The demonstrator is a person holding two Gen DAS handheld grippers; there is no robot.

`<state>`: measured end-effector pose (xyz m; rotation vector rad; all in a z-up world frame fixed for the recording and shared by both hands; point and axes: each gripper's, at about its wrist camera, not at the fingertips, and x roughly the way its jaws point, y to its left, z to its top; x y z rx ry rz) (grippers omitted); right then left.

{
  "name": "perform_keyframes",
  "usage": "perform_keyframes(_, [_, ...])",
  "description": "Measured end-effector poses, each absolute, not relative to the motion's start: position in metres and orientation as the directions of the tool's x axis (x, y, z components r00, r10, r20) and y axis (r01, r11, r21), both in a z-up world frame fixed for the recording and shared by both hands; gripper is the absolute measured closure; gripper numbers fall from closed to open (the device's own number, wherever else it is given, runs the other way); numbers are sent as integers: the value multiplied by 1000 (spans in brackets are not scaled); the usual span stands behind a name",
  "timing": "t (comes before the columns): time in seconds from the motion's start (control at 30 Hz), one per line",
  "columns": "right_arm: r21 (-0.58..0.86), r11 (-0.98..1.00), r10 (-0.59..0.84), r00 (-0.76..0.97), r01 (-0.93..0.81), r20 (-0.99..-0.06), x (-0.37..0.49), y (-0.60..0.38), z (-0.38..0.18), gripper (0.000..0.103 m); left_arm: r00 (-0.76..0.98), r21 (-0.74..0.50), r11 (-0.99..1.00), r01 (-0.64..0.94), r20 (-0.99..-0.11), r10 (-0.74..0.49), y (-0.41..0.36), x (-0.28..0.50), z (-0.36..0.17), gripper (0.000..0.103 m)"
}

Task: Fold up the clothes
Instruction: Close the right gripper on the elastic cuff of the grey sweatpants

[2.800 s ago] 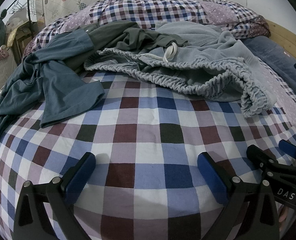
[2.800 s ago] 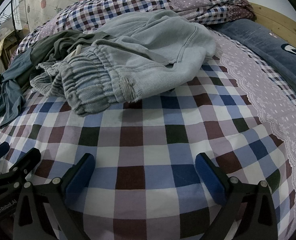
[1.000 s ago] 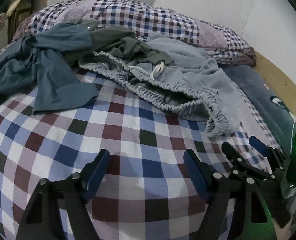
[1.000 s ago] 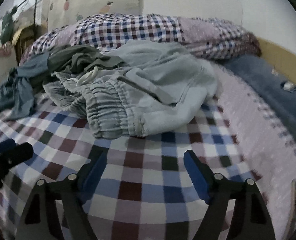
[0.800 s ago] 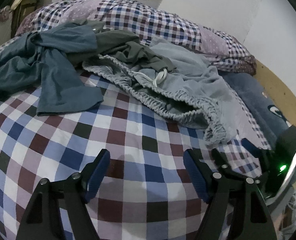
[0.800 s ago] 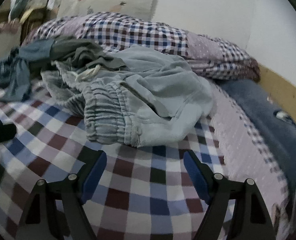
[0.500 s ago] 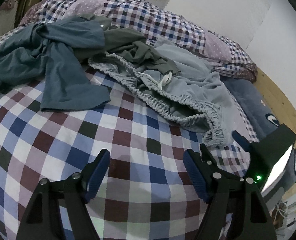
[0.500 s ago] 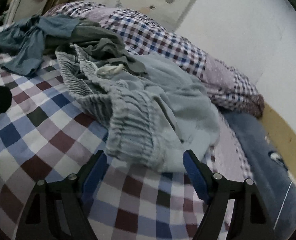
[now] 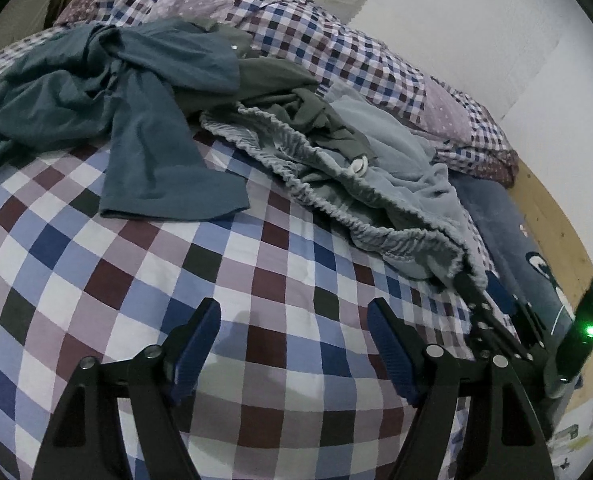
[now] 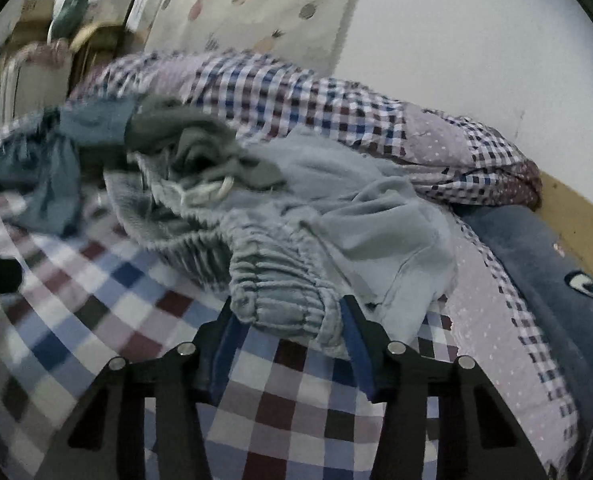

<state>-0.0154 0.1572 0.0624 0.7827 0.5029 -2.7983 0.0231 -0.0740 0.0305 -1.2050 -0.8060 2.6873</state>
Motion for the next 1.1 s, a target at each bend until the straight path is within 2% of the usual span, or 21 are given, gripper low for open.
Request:
perform_keyframes(0.23, [-155,-935,-178,-799,320,-575,-7,170,69,51,-684,-519,-843,144,-667,294,-78,23,29,24])
perform_keyframes(0.4, [-275,-898,-127,-801,343,-585,-5,152,48,43,-673,-523,-840,145,-674,304,-75,21,26,24])
perform_keyframes(0.47, [-300,-894,-106,-806,334,-582,-7,148,41,36,-669,-525,-839,146,-677,307,-76,21,26,24])
perform_keyframes(0.6, [-360,-871,-64,-802,336,-593,-11,138,32,30,-665,-529,-835,149,-679,312,-77,20,25,24])
perform_keyframes(0.77, [-559,-767,20,-859,315,-512,-9,117,21,28,-663,-532,-834,148,-679,316,-79,21,24,24])
perform_keyframes(0.9, [-657,-711,93,-892,252,-442,-19,109,15,29,-663,-532,-836,138,-676,321,-80,21,23,24])
perform_keyframes(0.93, [-654,-717,102,-893,240,-439,-22,111,16,34,-664,-533,-835,138,-675,321,-81,21,23,24])
perform_keyframes(0.97, [-639,-732,100,-890,238,-445,-24,114,18,49,-665,-535,-834,139,-674,322,-82,21,23,24])
perform_keyframes(1.1, [-594,-766,78,-880,248,-468,-26,118,24,51,-663,-543,-829,138,-672,330,-84,20,23,33])
